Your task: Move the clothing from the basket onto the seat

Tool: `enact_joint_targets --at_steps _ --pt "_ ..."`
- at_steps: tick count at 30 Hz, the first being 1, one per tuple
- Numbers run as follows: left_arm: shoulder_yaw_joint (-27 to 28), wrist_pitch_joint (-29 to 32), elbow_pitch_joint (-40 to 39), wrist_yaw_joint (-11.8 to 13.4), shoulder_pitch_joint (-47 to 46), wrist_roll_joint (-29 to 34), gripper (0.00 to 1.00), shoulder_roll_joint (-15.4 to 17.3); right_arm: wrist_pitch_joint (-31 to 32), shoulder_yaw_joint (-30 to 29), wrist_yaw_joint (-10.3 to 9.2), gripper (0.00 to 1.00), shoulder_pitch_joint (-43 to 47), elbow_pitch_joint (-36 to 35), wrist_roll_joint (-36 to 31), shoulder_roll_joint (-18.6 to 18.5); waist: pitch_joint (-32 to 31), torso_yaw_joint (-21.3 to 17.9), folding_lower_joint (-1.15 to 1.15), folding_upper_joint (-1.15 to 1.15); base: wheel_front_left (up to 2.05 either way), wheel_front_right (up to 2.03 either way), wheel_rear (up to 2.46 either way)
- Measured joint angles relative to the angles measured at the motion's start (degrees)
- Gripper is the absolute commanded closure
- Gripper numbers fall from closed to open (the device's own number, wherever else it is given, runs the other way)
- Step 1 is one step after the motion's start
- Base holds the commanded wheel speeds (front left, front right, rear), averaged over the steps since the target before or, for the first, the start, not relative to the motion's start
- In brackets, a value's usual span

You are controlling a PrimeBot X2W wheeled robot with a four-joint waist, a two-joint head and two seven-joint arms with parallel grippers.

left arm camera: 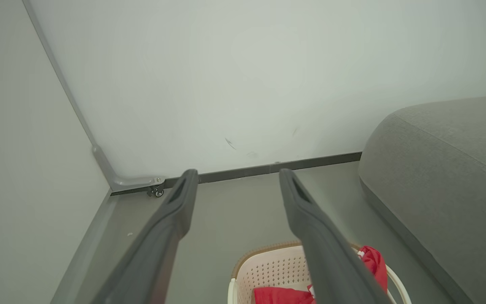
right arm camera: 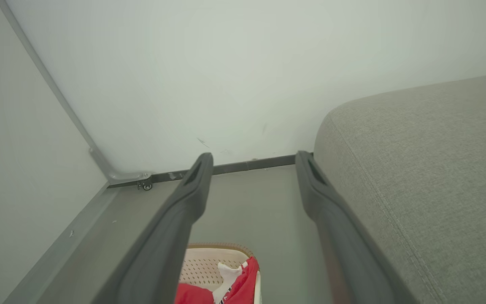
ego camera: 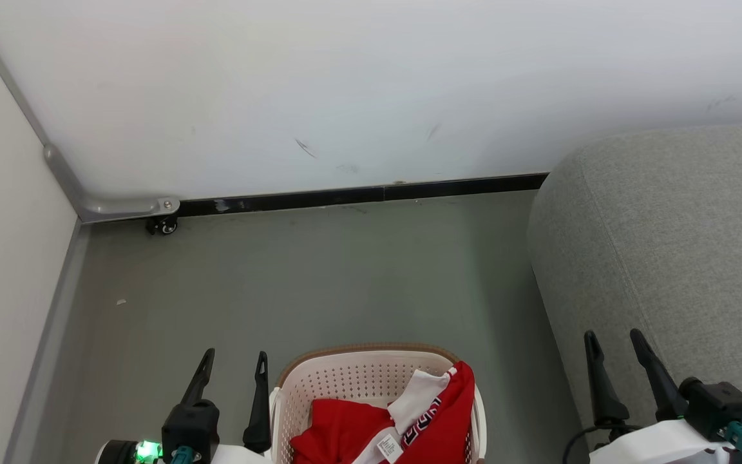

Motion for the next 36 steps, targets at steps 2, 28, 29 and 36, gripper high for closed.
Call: enact_joint_targets --at_steps 2,28,29,36 --pt "0.0 0.0 0.3 0.0 -0.1 0.0 0.0 0.0 0.2 0.1 0.0 0.0 0.0 0.1 0.0 0.0 0.1 0.0 0.0 0.0 0.0 0.0 0.0" --pt "-0.5 0.0 1.3 0.0 -1.6 0.3 0.0 -0.1 1.2 -0.1 0.0 0.0 -0.2 -0.6 0.5 0.0 2.9 -0.2 -0.01 0.0 0.0 0.0 0.0" --pt "-0.7 0.0 1.4 0.0 -2.0 0.4 0.0 -0.1 1.2 -0.2 0.0 0.0 -0.2 -0.8 0.5 0.0 3.1 -0.2 -0.01 0.0 0.0 0.0 0.0" --pt "-1.5 0.0 2.8 -0.1 -3.8 1.3 0.0 -0.1 1.1 -0.5 0.0 0.0 -0.3 -2.0 0.5 0.0 5.1 -0.6 -0.01 0.0 0.0 0.0 0.0"
